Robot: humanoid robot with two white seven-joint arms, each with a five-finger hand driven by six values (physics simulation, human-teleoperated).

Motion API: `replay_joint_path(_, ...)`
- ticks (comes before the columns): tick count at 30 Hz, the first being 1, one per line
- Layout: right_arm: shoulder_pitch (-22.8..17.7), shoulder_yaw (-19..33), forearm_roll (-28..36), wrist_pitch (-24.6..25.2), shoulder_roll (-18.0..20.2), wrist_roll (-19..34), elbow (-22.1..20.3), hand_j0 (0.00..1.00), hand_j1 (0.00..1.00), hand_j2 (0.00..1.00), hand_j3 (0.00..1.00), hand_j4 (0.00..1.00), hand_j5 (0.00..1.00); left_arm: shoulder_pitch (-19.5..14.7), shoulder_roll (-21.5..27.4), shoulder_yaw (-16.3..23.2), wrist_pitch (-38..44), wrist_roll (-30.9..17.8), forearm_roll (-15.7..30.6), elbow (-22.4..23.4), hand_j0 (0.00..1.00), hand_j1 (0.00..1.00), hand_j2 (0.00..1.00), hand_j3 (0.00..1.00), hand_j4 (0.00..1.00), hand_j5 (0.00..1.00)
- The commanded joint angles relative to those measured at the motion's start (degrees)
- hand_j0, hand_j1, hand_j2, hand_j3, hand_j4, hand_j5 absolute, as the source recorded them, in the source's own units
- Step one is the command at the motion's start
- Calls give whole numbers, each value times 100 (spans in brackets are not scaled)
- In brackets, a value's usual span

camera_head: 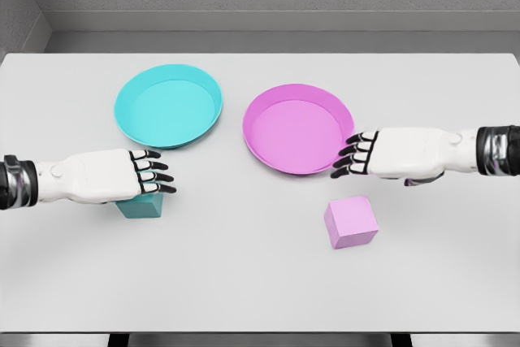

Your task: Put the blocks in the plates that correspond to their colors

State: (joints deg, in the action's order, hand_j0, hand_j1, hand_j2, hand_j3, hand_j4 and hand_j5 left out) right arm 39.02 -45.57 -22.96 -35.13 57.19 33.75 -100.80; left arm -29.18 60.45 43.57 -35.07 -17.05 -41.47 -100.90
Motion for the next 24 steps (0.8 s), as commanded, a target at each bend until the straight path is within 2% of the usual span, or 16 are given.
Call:
replay_joint_path(1, 9, -189, 28, 13, -50, 0, -10, 100, 100, 100, 100, 100, 100, 0, 1, 3, 7, 0, -19, 0, 100, 100, 100, 100, 100, 100)
replay_joint_path(4, 114, -540, 28, 13, -121, -8, -10, 100, 100, 100, 100, 100, 100, 9, -16, 46, 7, 0, -28, 0, 100, 100, 100, 100, 100, 100)
replay_joint_path(10, 220, -549, 46, 13, -217, -44, -19, 100, 100, 100, 100, 100, 100, 9, -34, 90, 7, 0, -28, 0, 99, 99, 99, 99, 99, 99)
replay_joint_path(12, 220, -707, 46, 13, -200, -17, -19, 100, 100, 100, 100, 100, 100, 0, -34, 108, 7, 8, -37, 0, 93, 93, 93, 93, 93, 93)
replay_joint_path(14, 220, -751, 46, 13, -191, -8, -19, 100, 100, 100, 100, 100, 100, 9, -34, 108, 7, 9, -28, 0, 82, 82, 82, 82, 82, 82)
replay_joint_path(18, 229, -1085, 46, 13, -200, 44, -19, 100, 100, 100, 100, 100, 100, 9, -34, 108, 7, 9, -28, 0, 76, 76, 76, 76, 76, 76)
replay_joint_path(24, 220, -1243, 46, 13, -226, 62, -27, 100, 100, 100, 100, 100, 100, 9, -34, 117, 7, 0, -28, 0, 56, 56, 56, 56, 56, 56)
